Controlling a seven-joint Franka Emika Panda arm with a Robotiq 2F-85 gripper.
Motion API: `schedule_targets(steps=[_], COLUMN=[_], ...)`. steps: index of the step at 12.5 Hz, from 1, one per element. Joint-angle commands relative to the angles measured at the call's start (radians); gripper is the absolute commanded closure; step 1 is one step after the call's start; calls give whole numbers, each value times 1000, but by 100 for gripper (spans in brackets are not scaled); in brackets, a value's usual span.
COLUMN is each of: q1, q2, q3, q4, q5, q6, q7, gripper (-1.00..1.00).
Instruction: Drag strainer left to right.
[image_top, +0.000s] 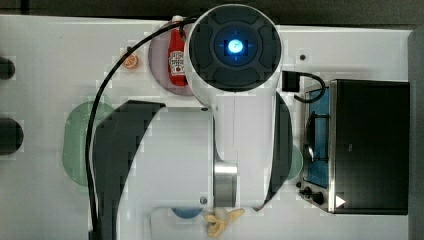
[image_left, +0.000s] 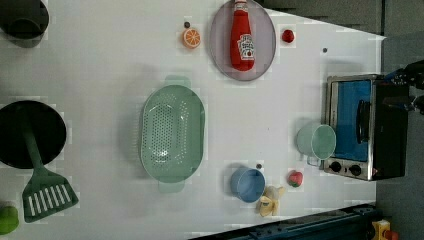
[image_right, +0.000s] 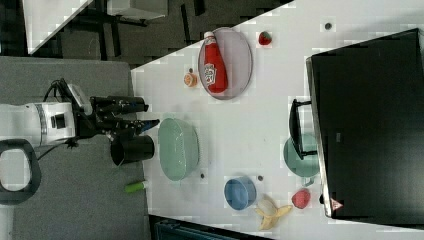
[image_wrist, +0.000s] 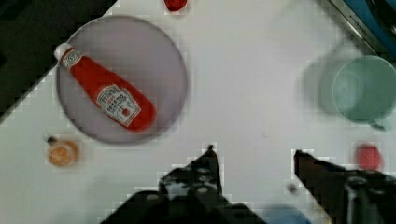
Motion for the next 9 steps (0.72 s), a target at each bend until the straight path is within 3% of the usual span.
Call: schedule_targets(steps=[1,3,6,9], q1=[-34,-33,-13,7], q2=[-418,-418,-396,-322], q3=[-45,-45,9,149], q4=[-206,-206,-207,-207], q5=[-1,-1,38,55], q6=[-186,-181,-162,-134], q7=[-2,-2,0,126], gripper=[-59,-99,-100,-100])
